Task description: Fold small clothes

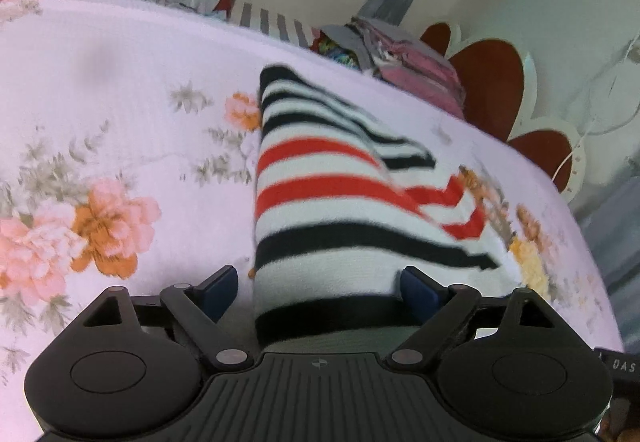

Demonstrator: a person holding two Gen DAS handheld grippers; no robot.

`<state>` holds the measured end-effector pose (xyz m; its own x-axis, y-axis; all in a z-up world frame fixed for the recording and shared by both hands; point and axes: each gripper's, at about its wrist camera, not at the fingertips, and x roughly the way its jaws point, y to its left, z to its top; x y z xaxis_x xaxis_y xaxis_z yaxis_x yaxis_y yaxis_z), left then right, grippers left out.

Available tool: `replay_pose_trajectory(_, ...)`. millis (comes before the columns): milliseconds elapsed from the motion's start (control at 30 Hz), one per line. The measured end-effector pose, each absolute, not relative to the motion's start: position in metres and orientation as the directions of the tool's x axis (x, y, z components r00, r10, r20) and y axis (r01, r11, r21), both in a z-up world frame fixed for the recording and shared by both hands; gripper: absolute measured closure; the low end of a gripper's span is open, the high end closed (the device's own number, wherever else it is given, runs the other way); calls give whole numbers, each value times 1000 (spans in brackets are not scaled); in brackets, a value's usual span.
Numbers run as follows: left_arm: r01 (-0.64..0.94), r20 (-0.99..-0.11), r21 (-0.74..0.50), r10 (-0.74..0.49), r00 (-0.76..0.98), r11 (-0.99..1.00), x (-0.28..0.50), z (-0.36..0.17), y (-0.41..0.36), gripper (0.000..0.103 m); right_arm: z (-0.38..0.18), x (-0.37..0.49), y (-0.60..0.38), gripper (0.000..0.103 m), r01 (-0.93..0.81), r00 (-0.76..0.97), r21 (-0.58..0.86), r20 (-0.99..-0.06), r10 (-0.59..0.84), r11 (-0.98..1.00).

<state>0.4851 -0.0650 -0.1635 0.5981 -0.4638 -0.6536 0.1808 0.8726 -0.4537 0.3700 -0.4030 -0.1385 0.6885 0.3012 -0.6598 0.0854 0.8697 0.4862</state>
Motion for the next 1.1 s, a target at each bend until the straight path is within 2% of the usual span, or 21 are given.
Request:
replay_pose_trajectory(67, 176, -635, -465, -466, 616, 868, 488, -153, -61, 15, -124, 376, -402, 69, 62, 714, 461, -640, 283, 885)
replay_pose_trajectory(367, 155, -631, -449, -435, 643, 880, 537, -137, -78, 15, -91, 460, -372, 68, 21, 772, 300, -610, 175, 954)
replay_pose_trajectory(533, 141, -651, -430, -414, 636, 892, 571, -144, -94, 15, -110, 516, -354, 70, 29, 761, 206, -639, 112, 978)
replay_pose_trajectory(700, 130, -686, -382, -375, 623, 915, 593, -162, -103, 15, -141, 543, -355, 67, 66, 734, 178, -676, 73, 982)
replay_pose_trajectory(833, 106, -697, -406, -383, 607, 908, 598, -184, -98, 15, -154, 550, -347, 68, 38, 741, 103, -670, 41, 994)
replay_pose_trajectory(1100, 127, -704, -370, -367, 608, 920, 601, -185, -105, 9, -167, 560, -358, 68, 78, 725, 118, -688, 25, 990)
